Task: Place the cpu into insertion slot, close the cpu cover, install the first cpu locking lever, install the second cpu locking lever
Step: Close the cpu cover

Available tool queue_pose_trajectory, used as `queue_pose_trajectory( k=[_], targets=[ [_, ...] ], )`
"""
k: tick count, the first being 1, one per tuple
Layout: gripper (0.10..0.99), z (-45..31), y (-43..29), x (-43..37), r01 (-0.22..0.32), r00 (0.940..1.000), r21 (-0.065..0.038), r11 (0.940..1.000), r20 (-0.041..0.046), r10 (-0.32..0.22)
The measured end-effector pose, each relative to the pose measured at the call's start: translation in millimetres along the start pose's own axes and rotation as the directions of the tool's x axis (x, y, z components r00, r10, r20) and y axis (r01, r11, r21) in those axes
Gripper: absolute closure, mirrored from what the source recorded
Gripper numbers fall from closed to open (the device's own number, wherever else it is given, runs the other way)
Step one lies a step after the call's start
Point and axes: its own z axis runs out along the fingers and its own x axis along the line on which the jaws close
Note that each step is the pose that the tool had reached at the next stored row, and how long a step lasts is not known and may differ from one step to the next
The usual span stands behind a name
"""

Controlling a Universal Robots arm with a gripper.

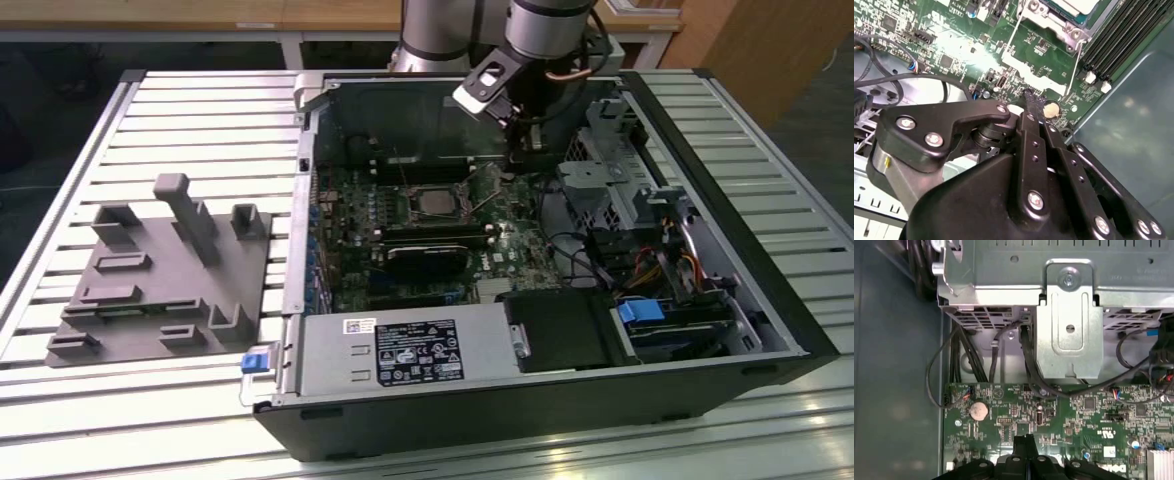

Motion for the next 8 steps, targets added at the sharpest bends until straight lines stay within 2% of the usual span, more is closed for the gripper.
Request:
queue_pose_trajectory(
  k=[8],
  targets=[
    [0.98,10.2,1.5,1.7,0.0,1.0,0.004,1.0,-0.0001,0.0]
  ],
)
